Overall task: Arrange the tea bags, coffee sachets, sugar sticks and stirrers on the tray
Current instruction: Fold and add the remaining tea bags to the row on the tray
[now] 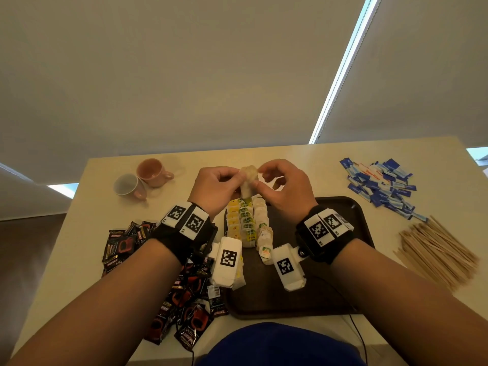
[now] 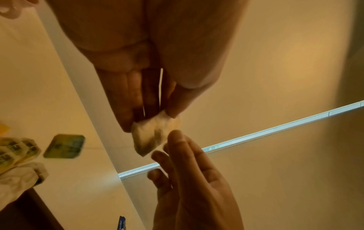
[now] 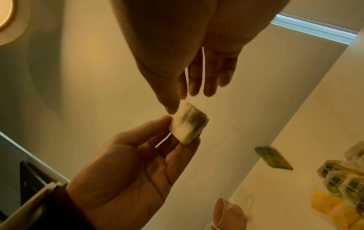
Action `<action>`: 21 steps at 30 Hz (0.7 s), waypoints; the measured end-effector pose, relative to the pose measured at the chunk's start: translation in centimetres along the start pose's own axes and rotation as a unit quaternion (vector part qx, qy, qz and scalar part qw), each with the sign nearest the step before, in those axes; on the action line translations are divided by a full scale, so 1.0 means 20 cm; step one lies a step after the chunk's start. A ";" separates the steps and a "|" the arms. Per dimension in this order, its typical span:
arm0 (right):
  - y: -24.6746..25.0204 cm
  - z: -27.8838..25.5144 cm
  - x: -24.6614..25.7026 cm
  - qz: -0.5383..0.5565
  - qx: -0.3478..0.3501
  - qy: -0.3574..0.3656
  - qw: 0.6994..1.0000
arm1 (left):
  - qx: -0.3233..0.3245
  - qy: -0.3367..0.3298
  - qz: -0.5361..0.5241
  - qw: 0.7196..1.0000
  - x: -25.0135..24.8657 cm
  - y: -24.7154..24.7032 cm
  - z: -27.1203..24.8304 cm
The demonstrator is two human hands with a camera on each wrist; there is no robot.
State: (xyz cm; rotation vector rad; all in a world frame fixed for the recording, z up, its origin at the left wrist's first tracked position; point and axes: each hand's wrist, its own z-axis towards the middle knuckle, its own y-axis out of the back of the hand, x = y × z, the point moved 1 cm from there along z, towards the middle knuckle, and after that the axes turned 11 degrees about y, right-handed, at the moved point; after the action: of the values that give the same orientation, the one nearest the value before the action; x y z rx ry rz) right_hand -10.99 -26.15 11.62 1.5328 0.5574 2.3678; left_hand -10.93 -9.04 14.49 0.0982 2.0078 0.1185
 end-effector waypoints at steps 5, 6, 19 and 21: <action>-0.03 0.00 -0.02 0.116 0.100 -0.092 0.984 | 0.018 0.016 -0.025 0.999 0.01 0.01 0.00; -0.02 0.00 -0.02 0.131 0.112 -0.112 0.979 | 0.010 0.020 -0.030 0.999 0.01 0.02 0.01; -0.08 -0.17 0.00 0.308 0.176 -0.215 0.910 | -0.014 0.052 -0.095 0.994 0.01 0.00 0.03; -0.10 -0.20 0.00 0.327 0.178 -0.233 0.898 | -0.006 0.061 -0.103 0.993 0.01 0.01 0.02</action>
State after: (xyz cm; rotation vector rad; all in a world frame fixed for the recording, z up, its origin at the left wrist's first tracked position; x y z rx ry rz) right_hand -14.53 -25.12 9.22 2.7113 0.4122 2.2356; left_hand -10.55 -8.88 14.22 -0.1271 2.1268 0.0033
